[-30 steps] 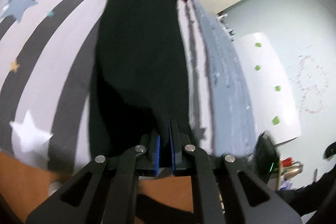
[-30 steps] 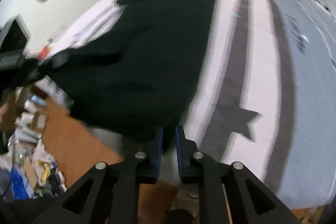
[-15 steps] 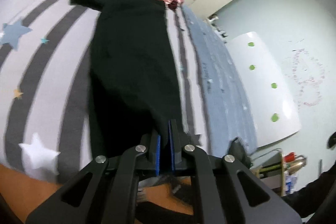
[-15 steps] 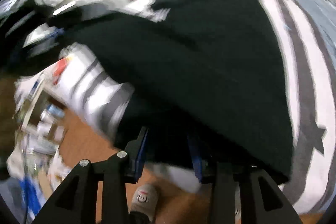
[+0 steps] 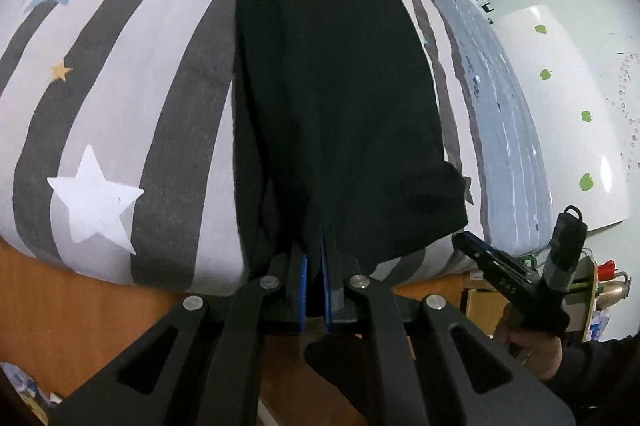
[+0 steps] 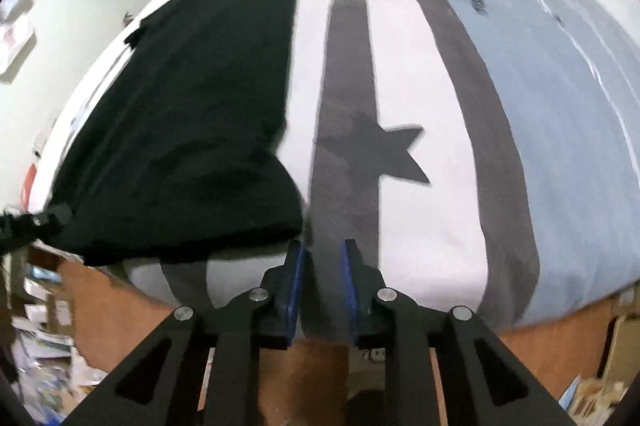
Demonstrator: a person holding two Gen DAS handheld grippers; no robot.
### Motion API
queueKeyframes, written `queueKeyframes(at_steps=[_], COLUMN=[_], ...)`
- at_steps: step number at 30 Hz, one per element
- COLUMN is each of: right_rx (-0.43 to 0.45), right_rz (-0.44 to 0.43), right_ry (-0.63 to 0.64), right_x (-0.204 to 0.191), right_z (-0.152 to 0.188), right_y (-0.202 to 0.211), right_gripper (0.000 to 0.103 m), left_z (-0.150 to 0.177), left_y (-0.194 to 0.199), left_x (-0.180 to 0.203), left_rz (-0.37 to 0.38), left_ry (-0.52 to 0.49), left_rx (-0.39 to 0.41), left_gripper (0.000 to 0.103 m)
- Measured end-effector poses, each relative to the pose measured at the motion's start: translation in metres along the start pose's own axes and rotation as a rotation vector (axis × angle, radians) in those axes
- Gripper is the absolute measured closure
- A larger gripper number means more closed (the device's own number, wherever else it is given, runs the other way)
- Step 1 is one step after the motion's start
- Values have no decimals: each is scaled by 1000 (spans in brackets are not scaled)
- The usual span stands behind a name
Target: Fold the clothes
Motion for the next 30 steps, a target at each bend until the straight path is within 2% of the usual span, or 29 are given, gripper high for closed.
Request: queueKeyframes(at_steps=[1, 4, 7, 12, 18, 19, 21, 24, 26, 27, 30], right_rx=[-12, -7, 11, 42, -77, -83, -97, -94, -83, -84, -118], right_rz=[-7, -41, -89, -138, -158, -158, -197, -256, -281, -290, -283], right_ry=[-11, -10, -14, -9, 43, 45, 38, 36, 42, 48, 35], right_x=[9, -6, -10, -15, -21, -21, -22, -22, -23, -23, -24], right_z=[1, -5, -20, -38, -32, -32, -33, -32, -29, -26, -20], right_y=[5, 1, 6, 14, -29, -33, -32, -13, 3, 9, 2], right_gripper=[85, 85, 69, 66, 64, 67, 96, 98, 98, 98, 98], left_z=[0, -2, -4, -2, 1, 1, 2, 3, 4, 5, 14], left_y=[0, 1, -2, -2, -7, -7, -1, 20, 27, 27, 1], left_x=[-1, -3, -2, -4, -6, -5, -2, 0, -3, -5, -18], left_rz=[-2, -1, -8, -16, -40, -44, -34, 35, 43, 38, -22], left_ry=[2, 3, -14, -27, -41, -48, -60, -16, 7, 15, 28], left_rx=[-1, -6, -16, -22, -18, -14, 8, 65, 77, 72, -38], left_gripper=[99, 99, 99, 99, 99, 99, 99, 99, 99, 99, 98])
Point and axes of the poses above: each gripper's, at about its wrist camera, not at the fingertips, and y roughly against the way its jaws point, x to its right, z to its underside, the point moved 4 cm from there along -y, roughly the way its jaws point, and after that the axes turned 4 degrees about -x, right-handed, at the moved point
